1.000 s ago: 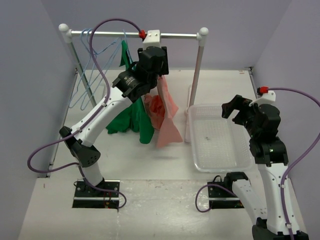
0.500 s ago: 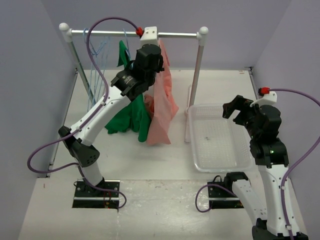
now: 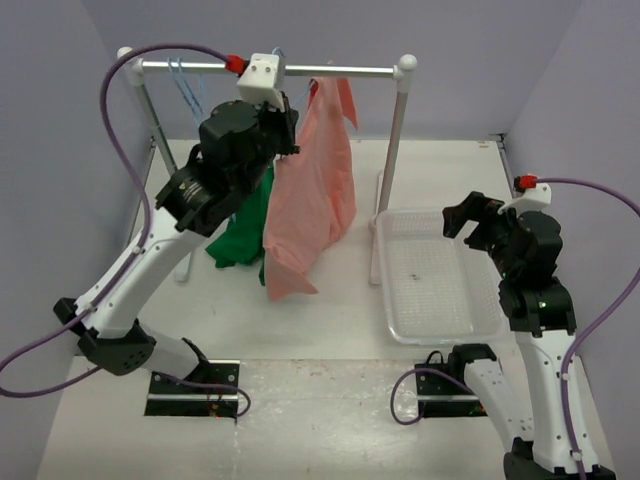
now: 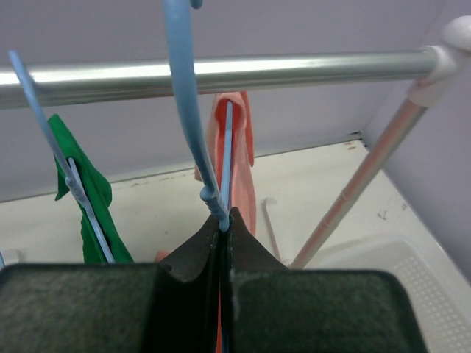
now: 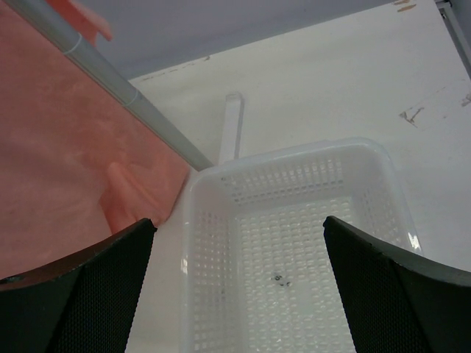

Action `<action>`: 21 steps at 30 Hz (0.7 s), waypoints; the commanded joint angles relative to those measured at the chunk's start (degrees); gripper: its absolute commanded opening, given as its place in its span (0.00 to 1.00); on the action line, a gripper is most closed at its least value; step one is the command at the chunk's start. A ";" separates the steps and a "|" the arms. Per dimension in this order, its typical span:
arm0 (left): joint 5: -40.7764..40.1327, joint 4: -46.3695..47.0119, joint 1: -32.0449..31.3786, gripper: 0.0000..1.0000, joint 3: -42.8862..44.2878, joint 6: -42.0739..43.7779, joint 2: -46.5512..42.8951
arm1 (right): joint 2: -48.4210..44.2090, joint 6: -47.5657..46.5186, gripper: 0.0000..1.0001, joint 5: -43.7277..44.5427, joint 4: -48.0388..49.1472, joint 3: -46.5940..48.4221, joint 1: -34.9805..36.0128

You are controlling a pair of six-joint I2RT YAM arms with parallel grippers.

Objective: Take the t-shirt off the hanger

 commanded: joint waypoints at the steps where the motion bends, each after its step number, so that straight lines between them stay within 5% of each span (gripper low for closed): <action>1: 6.40 5.01 -0.79 0.00 -4.89 1.88 -5.66 | -0.11 -1.66 0.99 -3.21 2.69 -0.34 -0.15; 12: 23.29 2.65 -3.34 0.00 -27.12 -2.07 -21.66 | 1.12 -6.75 0.99 -17.61 4.36 -1.40 0.64; 21: 25.84 -6.05 -3.52 0.00 -36.03 -5.24 -36.34 | 7.79 -18.78 0.99 -22.80 8.04 -1.83 17.86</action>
